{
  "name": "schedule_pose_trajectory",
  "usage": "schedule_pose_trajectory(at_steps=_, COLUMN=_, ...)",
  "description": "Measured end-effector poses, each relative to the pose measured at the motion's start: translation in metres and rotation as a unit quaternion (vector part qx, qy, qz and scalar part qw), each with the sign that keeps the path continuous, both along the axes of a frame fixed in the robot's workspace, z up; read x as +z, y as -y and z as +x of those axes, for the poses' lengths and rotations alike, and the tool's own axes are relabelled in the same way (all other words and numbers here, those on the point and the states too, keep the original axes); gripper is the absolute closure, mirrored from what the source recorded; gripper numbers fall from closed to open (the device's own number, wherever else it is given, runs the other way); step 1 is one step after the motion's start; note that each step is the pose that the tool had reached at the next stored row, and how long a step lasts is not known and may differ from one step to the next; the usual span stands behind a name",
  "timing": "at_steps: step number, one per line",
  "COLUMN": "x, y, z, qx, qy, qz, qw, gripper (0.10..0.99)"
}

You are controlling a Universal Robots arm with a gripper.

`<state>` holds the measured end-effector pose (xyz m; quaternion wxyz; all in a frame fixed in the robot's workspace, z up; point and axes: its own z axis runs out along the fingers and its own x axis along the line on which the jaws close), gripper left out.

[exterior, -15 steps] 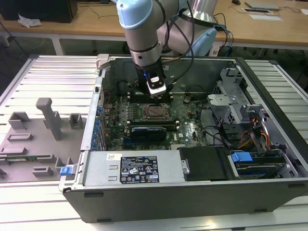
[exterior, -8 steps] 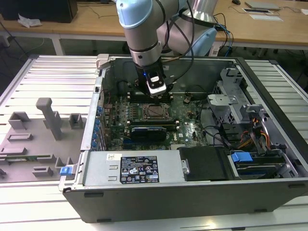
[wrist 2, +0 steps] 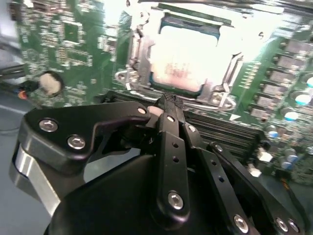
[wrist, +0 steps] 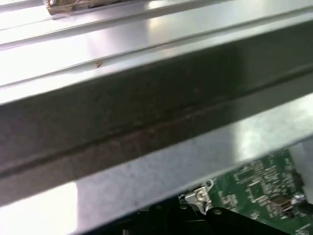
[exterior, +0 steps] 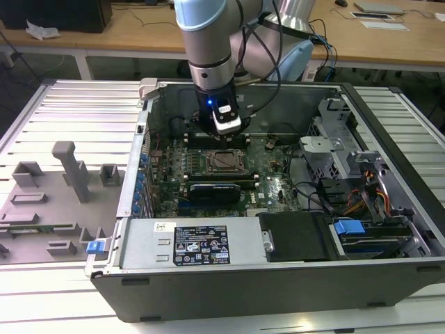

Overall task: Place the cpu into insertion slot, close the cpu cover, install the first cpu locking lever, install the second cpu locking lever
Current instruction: 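Install the first cpu locking lever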

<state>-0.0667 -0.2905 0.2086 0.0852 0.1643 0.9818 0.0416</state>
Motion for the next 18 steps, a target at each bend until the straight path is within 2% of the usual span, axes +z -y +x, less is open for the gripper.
schedule_pose_trajectory(at_steps=5, x=0.0, y=0.0, z=0.0001, qx=0.0, qy=-0.0003, qz=-0.0012, qw=1.0, gripper=0.98)
schedule_pose_trajectory(at_steps=8, x=0.0002, y=0.0008, z=0.0001, qx=0.0, qy=-0.0003, qz=-0.0105, qw=0.9999, gripper=0.98)
schedule_pose_trajectory(at_steps=9, x=0.0003, y=0.0022, z=0.0, qx=0.0, qy=-0.0004, qz=-0.0134, qw=0.9999, gripper=0.98)
schedule_pose_trajectory(at_steps=15, x=0.0003, y=0.012, z=0.0001, qx=0.0, qy=-0.0003, qz=-0.0182, qw=0.9998, gripper=0.98)
schedule_pose_trajectory(at_steps=18, x=0.0002, y=0.0196, z=0.0, qx=0.0, qy=-0.0003, qz=-0.021, qw=0.9998, gripper=0.98)
